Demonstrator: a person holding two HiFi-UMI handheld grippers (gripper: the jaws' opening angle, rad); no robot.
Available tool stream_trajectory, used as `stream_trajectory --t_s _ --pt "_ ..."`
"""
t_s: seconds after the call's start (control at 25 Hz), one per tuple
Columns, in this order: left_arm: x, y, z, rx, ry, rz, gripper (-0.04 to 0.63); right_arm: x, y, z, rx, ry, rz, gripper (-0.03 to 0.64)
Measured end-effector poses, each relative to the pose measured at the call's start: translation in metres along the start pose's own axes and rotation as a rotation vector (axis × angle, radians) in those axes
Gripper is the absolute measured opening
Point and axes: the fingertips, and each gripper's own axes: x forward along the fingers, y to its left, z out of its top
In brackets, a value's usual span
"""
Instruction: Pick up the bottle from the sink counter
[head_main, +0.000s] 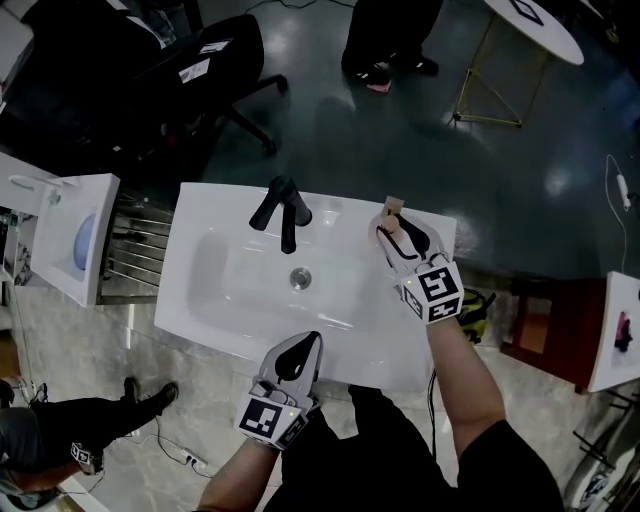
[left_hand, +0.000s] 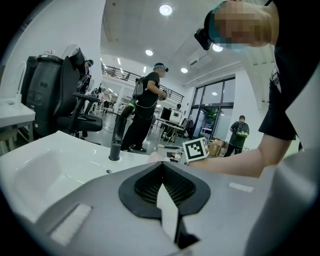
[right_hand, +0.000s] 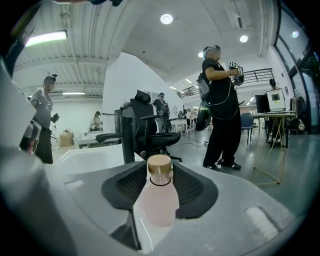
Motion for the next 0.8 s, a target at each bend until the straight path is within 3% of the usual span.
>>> stream_trajectory --t_s 0.8 --pt "0.003 0.004 -0.012 -0.039 0.014 0.017 0.003 0.010 0.000 -0.004 -0.015 -0.068 -0.001 0.153"
